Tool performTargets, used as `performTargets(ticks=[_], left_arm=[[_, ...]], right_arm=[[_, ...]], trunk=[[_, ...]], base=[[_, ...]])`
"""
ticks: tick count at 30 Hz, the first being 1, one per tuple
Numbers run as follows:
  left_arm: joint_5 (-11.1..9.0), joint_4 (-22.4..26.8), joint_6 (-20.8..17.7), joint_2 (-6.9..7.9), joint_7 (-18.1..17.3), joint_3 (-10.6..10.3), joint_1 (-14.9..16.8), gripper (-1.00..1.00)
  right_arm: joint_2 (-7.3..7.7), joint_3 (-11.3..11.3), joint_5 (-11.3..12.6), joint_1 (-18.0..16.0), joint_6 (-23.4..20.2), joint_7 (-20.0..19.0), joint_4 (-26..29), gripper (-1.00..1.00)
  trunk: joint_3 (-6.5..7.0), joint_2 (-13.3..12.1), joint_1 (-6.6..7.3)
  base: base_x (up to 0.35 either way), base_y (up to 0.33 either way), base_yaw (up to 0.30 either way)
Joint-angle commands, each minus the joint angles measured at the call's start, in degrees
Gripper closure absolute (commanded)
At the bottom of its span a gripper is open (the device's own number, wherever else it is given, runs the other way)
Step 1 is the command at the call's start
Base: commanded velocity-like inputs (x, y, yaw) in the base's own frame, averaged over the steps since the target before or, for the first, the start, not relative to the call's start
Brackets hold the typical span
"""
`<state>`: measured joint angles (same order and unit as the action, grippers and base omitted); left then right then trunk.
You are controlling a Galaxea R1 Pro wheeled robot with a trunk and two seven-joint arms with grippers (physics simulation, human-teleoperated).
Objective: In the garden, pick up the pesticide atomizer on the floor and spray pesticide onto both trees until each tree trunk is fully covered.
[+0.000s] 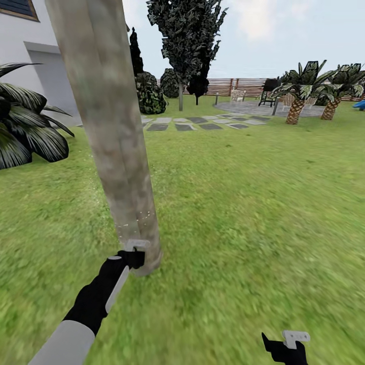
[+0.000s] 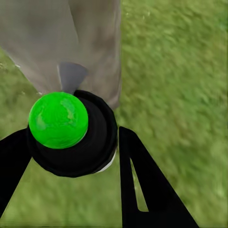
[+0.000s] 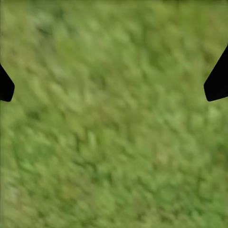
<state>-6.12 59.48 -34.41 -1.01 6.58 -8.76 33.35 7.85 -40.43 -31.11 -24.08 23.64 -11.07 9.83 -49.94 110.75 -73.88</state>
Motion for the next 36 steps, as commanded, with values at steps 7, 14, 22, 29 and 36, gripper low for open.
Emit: performTargets(ticks=[7,14,22,29,36], left_arm=[[0.0,-0.2,0.2,4.57,-1.8,0.5,0.0,1.0],[0.0,0.9,0.0,-0.53,-1.8,-0.3,0.6,1.0],[-1.0,5.5,-3.0,4.32,-1.8,6.1,0.8,1.0],[-1.4,13.7,-8.8,2.96,-1.7,-0.7,0.7,1.0],[-2.6,16.4,-12.0,4.38,-1.8,5.7,0.9,1.0]], right_arm=[[0.0,0.0,0.0,0.0,0.0,0.0,0.0,-1.0],[-0.02,0.0,0.0,0.0,0.0,0.0,0.0,-1.0],[-0.02,0.0,0.0,0.0,0.0,0.0,-0.1,-1.0],[-0.01,0.0,0.0,0.0,0.0,0.0,-0.1,-1.0],[-0.03,0.0,0.0,0.0,0.0,0.0,-0.1,-1.0]], trunk=[[0.0,0.0,0.0],[0.0,0.0,0.0],[0.0,0.0,0.0],[0.0,0.0,0.0],[0.0,0.0,0.0]], base=[[0.0,0.0,0.0],[0.0,0.0,0.0],[0.0,0.0,0.0],[0.0,0.0,0.0],[0.0,0.0,0.0]])
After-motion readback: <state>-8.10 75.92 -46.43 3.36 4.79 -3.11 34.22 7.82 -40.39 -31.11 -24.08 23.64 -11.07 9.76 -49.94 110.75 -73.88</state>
